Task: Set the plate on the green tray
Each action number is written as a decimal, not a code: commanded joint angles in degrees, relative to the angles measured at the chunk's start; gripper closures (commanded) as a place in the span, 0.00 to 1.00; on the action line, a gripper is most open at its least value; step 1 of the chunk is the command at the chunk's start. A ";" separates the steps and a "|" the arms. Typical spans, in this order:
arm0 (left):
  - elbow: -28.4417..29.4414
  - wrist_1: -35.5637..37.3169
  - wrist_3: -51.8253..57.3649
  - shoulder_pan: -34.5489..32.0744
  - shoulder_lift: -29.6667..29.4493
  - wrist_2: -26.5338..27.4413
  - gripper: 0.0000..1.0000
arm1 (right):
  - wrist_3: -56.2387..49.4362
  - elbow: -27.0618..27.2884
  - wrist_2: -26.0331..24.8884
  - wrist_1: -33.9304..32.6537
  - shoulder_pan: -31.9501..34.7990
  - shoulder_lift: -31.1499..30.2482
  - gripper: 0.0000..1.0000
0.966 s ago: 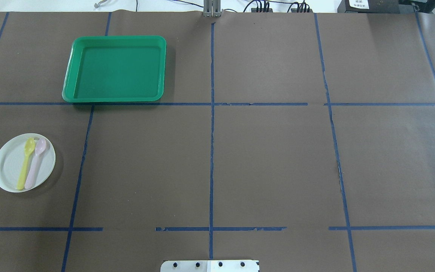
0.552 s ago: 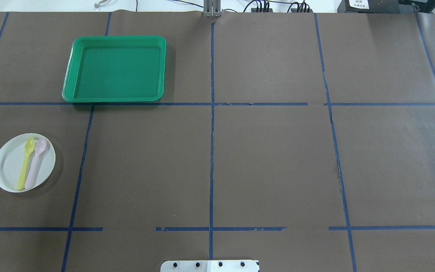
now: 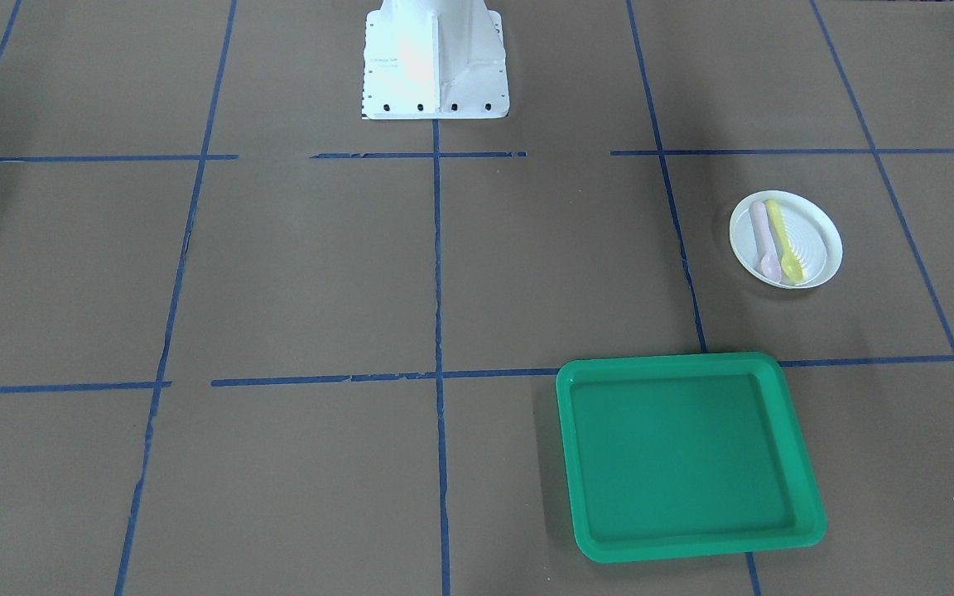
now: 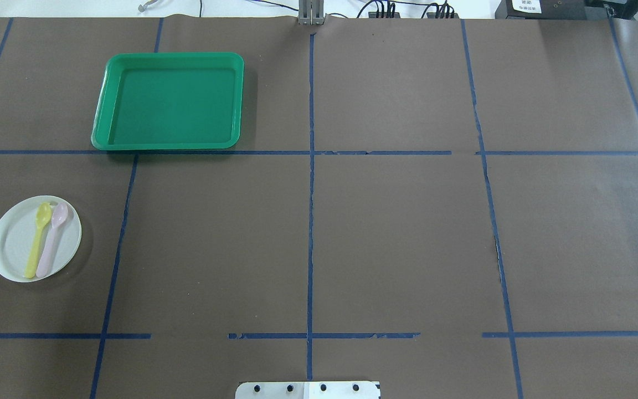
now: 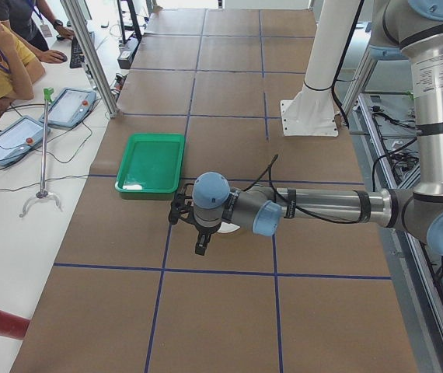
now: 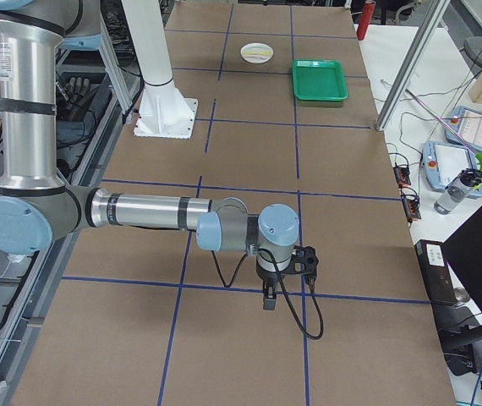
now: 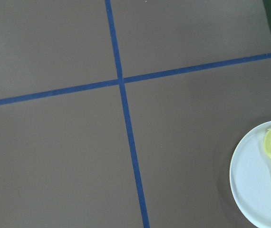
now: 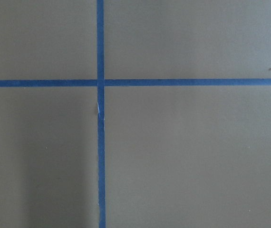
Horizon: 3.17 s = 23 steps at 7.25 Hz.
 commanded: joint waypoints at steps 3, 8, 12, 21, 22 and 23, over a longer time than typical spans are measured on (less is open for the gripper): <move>15.18 -34.16 -26.40 15.09 -0.76 7.13 0.00 | 0.00 0.00 0.06 0.00 0.00 0.00 0.00; 15.27 -34.45 -35.68 23.38 -3.84 11.37 0.22 | 0.00 0.00 -0.03 0.00 0.00 0.00 0.00; 14.75 -33.93 -35.77 23.73 -3.84 11.01 1.00 | 0.00 0.00 -0.03 0.00 0.00 0.00 0.00; 37.42 -16.96 -36.56 15.21 -43.94 -4.29 1.00 | 0.00 0.00 0.06 0.00 0.00 0.00 0.00; 47.25 -17.48 -36.65 16.25 -50.19 1.46 1.00 | 0.00 0.09 0.06 0.00 0.00 -0.09 0.00; 51.53 -19.40 -36.74 17.39 -52.68 2.48 1.00 | 0.00 0.00 0.06 0.00 0.00 -0.09 0.00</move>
